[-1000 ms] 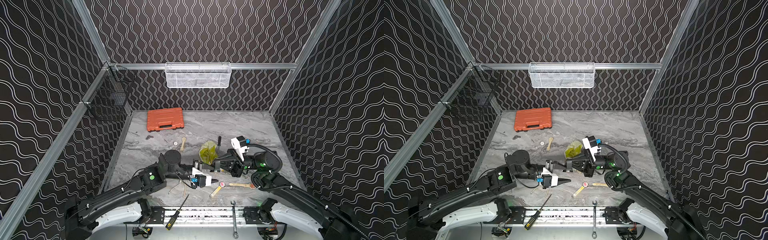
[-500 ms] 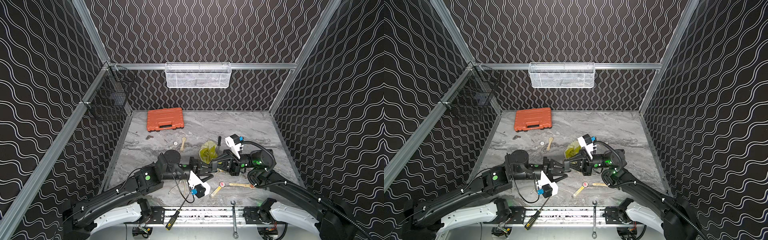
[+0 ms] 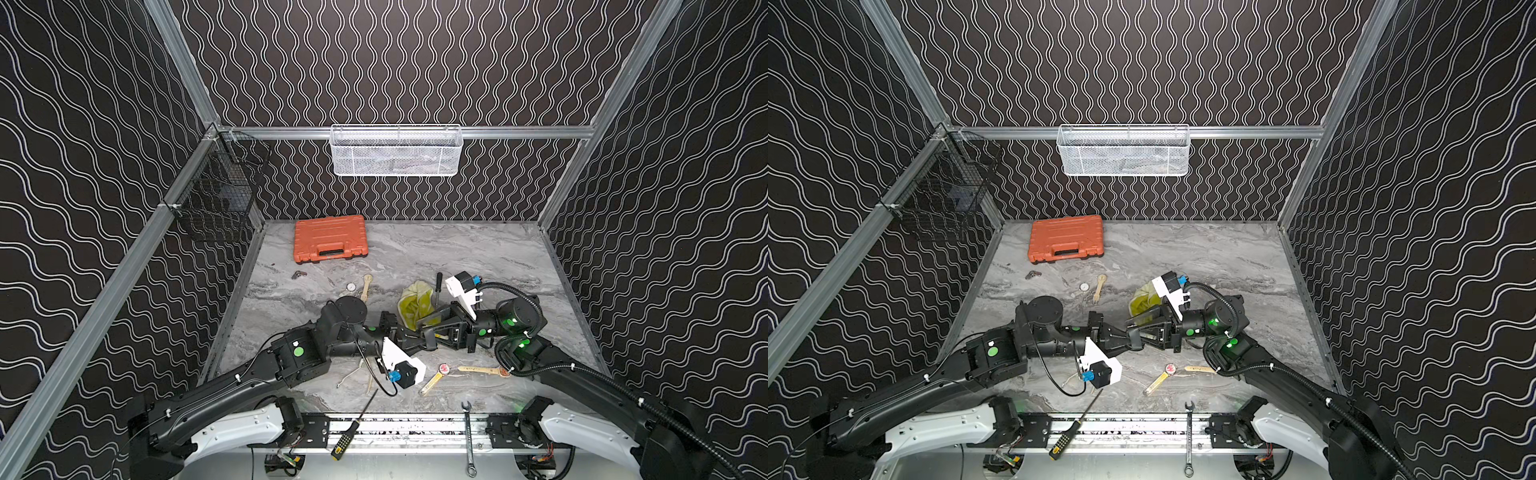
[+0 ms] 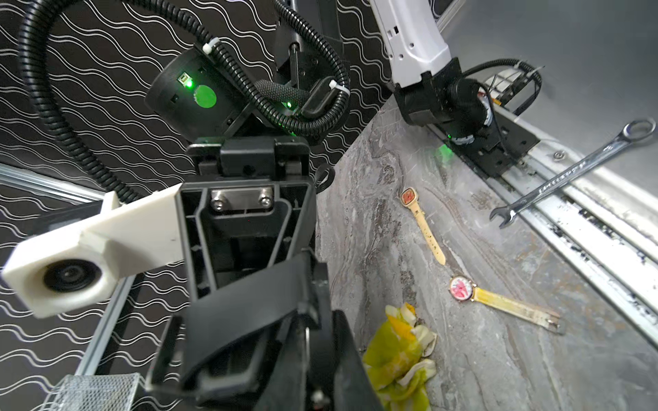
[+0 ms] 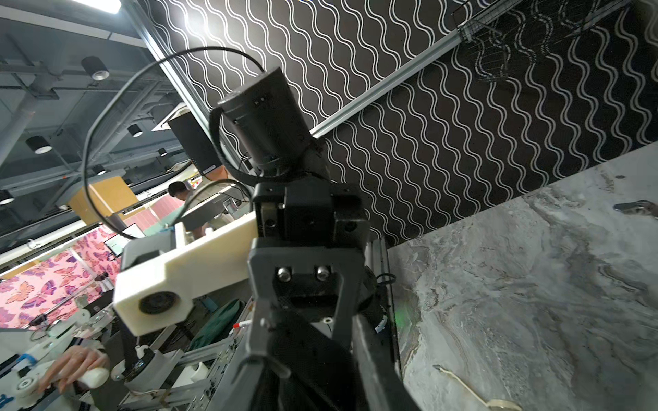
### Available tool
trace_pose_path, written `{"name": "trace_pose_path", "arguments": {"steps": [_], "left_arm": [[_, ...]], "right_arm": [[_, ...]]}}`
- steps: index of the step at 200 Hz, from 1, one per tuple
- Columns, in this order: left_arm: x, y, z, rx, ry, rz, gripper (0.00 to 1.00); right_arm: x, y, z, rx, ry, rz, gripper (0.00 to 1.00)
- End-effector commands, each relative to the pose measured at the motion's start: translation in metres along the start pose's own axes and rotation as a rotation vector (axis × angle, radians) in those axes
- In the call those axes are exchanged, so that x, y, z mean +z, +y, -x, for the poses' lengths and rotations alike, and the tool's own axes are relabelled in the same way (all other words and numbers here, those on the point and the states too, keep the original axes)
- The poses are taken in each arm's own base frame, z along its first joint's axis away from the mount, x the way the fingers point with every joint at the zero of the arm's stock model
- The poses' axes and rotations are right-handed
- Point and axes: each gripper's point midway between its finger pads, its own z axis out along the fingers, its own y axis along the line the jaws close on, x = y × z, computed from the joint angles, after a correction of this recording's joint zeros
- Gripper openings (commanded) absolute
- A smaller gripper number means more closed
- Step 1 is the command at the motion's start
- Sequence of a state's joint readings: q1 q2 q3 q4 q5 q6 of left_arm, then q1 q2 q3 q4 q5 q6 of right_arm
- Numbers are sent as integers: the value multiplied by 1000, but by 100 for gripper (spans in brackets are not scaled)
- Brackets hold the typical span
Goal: Wipe the watch dial
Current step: Pick up the watch at the center of the board.
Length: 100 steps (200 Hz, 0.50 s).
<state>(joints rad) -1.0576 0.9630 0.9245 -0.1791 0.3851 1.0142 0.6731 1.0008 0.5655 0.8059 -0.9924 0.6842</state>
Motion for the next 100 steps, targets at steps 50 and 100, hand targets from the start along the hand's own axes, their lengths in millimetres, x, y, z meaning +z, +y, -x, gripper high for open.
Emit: {"name": "trace_pose_path", "arguments": {"steps": [50, 100], "left_arm": [[4, -8, 31, -505, -187, -88, 0], [4, -13, 45, -683, -264, -164, 0]], "right_arm": [[-62, -56, -8, -697, 63, -572, 53], [-70, -22, -26, -1157, 82, -480, 58]]}}
